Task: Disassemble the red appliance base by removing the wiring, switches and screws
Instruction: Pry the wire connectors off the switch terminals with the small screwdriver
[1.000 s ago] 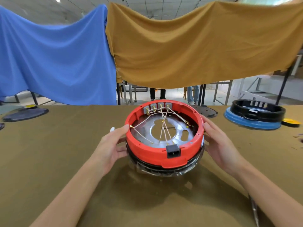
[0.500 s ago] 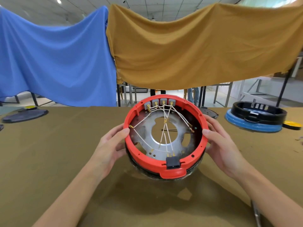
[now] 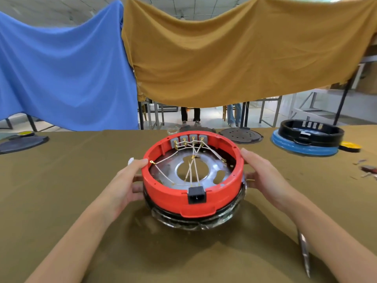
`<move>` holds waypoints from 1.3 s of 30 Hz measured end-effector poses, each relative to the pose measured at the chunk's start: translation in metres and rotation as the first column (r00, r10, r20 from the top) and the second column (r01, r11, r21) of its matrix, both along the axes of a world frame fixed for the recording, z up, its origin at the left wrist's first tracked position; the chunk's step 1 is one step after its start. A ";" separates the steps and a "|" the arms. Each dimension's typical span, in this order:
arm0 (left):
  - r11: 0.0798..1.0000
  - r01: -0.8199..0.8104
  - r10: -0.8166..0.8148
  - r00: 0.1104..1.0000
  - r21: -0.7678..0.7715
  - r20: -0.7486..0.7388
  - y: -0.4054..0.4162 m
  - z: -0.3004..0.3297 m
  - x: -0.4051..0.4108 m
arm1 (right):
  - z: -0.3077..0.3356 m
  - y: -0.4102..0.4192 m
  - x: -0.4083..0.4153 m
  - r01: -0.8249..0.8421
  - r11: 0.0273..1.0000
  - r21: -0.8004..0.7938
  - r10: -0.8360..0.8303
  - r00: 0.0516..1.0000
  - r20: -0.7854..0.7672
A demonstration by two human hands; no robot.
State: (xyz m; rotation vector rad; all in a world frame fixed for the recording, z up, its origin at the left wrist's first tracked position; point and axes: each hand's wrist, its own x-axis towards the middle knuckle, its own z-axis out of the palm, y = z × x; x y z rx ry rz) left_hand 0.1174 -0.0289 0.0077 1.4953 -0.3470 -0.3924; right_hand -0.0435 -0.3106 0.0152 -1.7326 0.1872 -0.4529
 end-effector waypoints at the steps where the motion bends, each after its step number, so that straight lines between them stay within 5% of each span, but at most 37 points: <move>1: 0.999 0.001 -0.001 1.000 0.034 -0.008 0.000 -0.002 0.002 | 0.000 -0.001 0.000 0.001 1.000 -0.021 -0.001 0.999 -0.032; 13: 0.939 -0.054 0.030 0.997 0.339 0.076 0.000 -0.010 0.007 | -0.008 -0.013 -0.003 -0.040 0.986 -0.161 0.004 0.976 -0.217; 24: 0.948 -0.168 0.077 0.945 0.269 0.317 0.002 -0.021 -0.031 | -0.010 0.000 -0.013 0.083 0.980 -0.182 -0.121 0.971 -0.208; 31: 0.959 -0.146 0.050 0.932 0.244 0.359 0.013 -0.018 -0.080 | 0.007 -0.004 -0.050 0.132 0.894 -0.428 -0.231 0.955 -0.188; 35: 0.943 -0.182 0.075 0.931 0.279 0.356 0.012 -0.022 -0.097 | 0.021 -0.012 -0.090 0.158 0.744 -0.649 -0.446 0.841 -0.307; 39: 0.922 -0.161 0.068 0.963 0.353 0.261 0.005 -0.016 -0.105 | 0.027 -0.008 -0.125 -0.014 0.680 -0.733 -0.527 0.687 -0.501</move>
